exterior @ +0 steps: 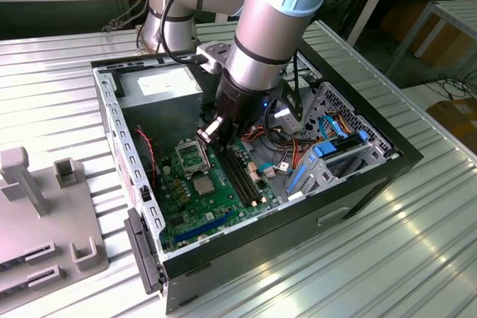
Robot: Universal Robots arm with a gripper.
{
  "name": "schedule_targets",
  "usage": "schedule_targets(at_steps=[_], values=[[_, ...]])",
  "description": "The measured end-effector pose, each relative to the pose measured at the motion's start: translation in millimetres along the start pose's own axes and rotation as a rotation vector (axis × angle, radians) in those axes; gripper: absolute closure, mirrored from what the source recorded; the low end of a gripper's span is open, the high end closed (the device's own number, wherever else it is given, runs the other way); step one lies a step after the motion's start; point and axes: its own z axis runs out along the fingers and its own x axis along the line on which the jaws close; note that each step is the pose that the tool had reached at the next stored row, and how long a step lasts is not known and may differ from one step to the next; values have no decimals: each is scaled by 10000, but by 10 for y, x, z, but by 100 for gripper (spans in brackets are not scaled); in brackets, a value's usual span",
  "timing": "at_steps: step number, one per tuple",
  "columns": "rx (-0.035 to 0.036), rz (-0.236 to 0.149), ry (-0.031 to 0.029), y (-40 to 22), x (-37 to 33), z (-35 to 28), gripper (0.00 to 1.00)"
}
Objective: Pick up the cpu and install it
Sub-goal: 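Close the cpu cover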
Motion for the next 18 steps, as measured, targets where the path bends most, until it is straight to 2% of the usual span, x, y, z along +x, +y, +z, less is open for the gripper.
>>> schedule_targets(at_steps=[2,6,11,13,14,16,18], values=[[58,-903,44,-6,-19,-1,89],[66,-1050,51,2,-74,-4,89],[73,-1151,56,42,-152,-7,89],[75,-1179,58,70,-174,-8,89],[76,-1209,58,118,-204,-6,89],[78,-1226,59,166,-229,-6,89],[79,-1229,60,170,-232,-6,89]])
